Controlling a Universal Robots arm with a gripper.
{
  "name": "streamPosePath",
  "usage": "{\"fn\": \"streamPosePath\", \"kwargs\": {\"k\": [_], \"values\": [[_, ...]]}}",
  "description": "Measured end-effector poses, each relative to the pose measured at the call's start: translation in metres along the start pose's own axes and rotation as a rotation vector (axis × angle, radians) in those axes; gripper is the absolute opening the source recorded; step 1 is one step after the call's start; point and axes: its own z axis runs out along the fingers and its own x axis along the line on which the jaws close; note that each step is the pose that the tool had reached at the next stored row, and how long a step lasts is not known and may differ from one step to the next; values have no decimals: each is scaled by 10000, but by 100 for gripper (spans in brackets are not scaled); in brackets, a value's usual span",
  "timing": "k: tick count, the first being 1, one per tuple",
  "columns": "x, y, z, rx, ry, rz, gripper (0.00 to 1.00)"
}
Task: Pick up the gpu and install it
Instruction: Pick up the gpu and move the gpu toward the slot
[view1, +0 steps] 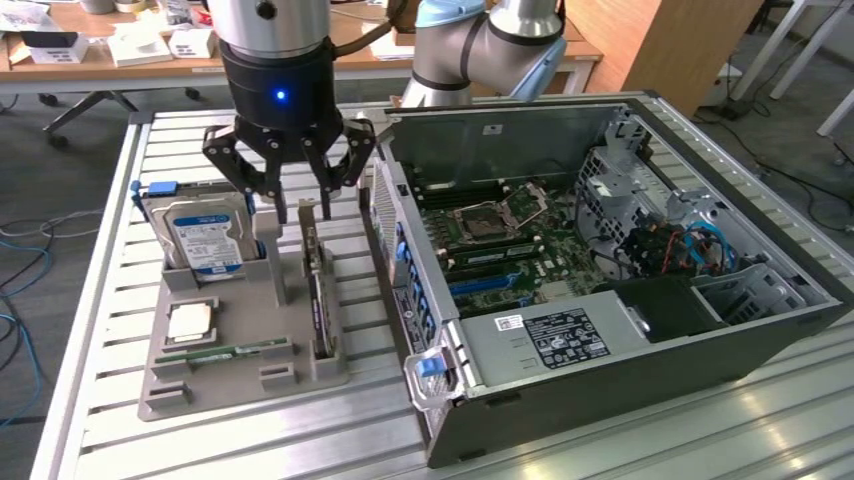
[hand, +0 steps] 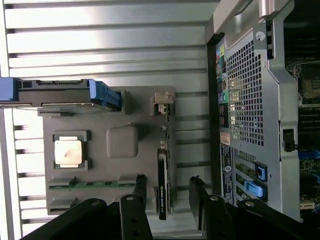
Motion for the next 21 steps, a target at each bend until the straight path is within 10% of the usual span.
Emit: {"fn": "streamPosePath", "kwargs": {"k": [21], "values": [[4, -7, 163, 0, 0, 0, 47]]}}
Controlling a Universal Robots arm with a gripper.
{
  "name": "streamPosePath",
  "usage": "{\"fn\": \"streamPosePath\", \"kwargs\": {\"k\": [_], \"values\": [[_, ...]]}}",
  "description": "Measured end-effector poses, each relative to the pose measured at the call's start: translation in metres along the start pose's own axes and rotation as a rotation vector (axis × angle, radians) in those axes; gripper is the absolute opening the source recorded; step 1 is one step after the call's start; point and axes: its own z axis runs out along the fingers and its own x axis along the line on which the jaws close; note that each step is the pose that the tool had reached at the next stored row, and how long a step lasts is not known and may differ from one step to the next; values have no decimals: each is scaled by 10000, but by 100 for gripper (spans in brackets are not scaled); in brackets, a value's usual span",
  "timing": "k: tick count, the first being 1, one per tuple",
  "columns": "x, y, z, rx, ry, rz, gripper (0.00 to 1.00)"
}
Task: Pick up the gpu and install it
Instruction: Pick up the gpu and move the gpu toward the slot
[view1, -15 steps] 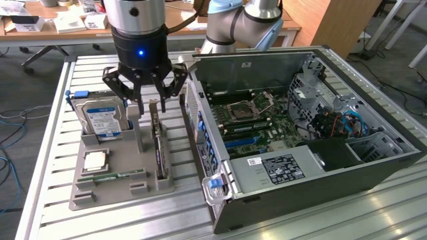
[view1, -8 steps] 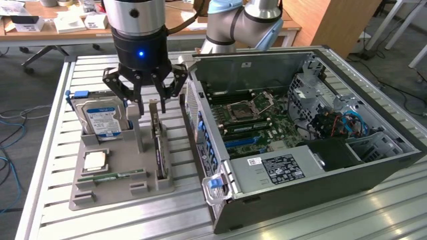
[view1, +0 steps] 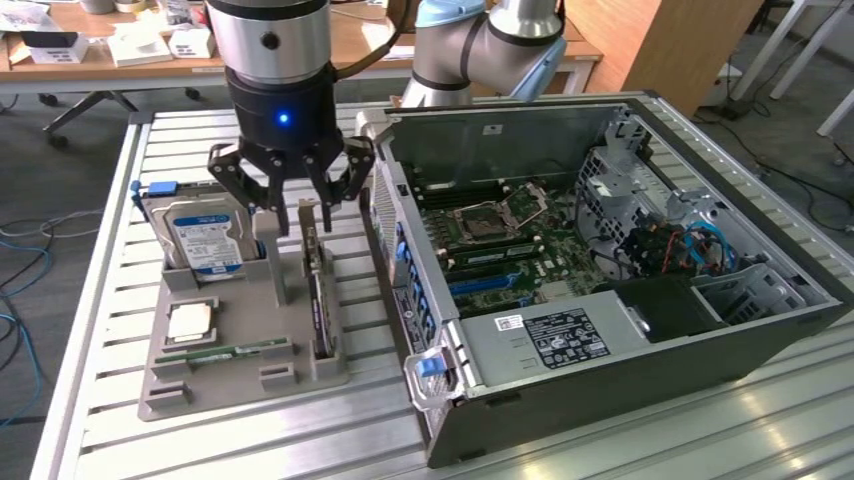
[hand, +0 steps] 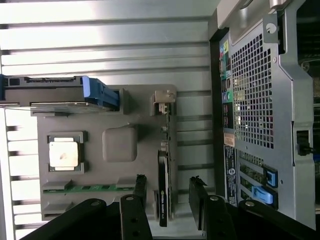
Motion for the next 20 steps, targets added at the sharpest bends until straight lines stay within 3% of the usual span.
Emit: {"fn": "streamPosePath", "kwargs": {"k": [20], "values": [[9, -13, 285, -1, 0, 0, 47]]}}
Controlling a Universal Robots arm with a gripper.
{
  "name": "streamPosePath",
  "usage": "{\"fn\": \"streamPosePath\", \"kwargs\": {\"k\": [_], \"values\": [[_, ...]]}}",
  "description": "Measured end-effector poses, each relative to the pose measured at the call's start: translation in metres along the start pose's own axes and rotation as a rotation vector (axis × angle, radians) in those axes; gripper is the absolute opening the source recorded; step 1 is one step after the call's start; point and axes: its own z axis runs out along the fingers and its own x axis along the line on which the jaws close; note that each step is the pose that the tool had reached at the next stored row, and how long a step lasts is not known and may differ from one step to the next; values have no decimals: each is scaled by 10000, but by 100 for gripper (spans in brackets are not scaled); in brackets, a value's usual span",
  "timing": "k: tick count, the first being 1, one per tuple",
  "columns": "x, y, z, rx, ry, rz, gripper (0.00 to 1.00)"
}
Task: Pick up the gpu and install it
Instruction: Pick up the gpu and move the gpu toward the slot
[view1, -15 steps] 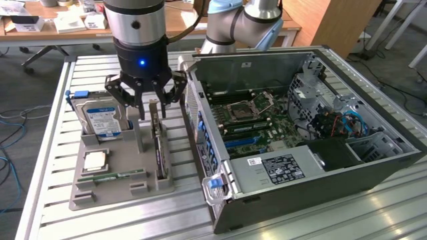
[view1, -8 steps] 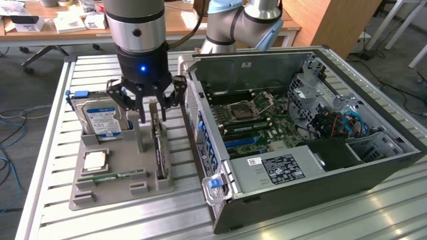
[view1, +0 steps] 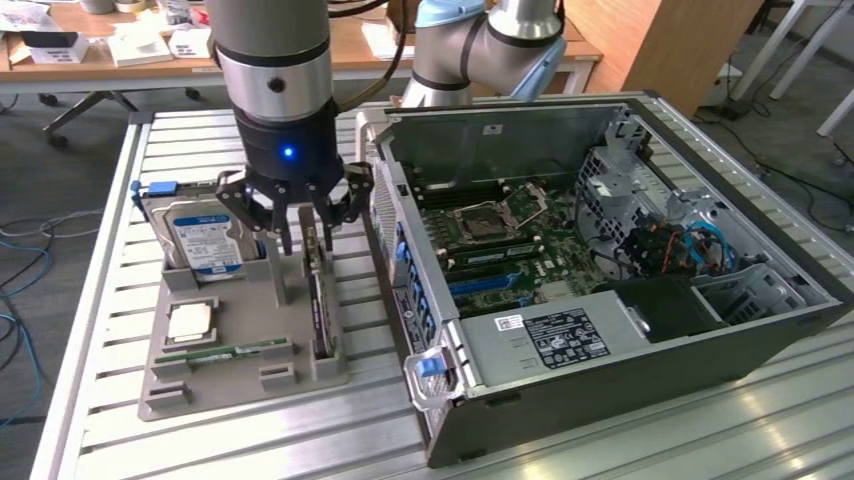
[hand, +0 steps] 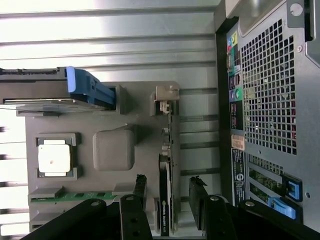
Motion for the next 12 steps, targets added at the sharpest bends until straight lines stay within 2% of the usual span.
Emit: {"fn": "streamPosePath", "kwargs": {"k": [12], "values": [[1, -1, 17, 1, 0, 0, 47]]}}
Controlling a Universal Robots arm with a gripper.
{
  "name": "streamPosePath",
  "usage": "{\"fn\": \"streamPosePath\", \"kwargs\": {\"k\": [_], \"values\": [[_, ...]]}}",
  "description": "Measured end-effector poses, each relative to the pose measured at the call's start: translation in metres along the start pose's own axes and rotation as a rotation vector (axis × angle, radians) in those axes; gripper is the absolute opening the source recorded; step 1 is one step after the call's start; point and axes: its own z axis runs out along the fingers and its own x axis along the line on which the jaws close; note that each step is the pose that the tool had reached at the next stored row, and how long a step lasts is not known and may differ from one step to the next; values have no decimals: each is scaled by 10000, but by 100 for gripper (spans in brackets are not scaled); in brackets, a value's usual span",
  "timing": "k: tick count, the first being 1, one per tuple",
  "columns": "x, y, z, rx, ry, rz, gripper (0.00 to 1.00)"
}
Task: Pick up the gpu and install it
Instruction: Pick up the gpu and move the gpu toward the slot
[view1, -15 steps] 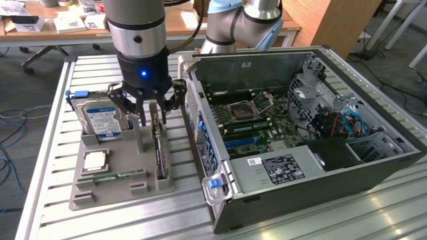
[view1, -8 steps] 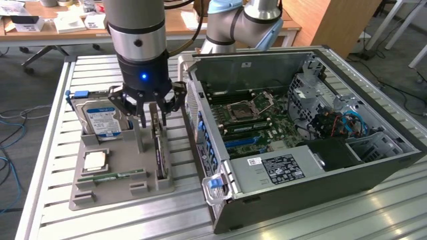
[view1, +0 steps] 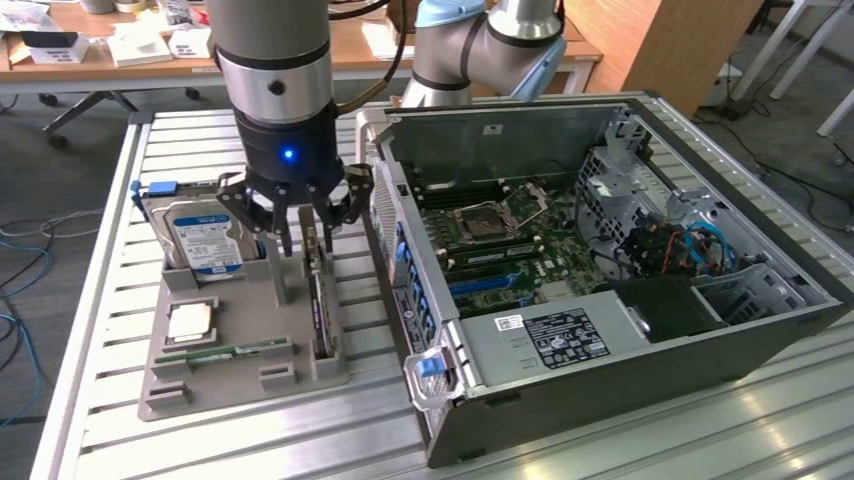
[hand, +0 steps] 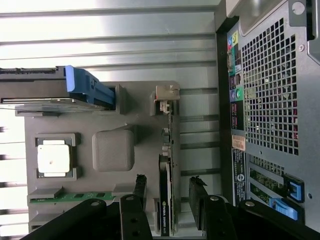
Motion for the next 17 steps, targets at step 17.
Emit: {"fn": "streamPosePath", "kwargs": {"k": [17], "values": [[2, -4, 93, 0, 0, 0, 47]]}}
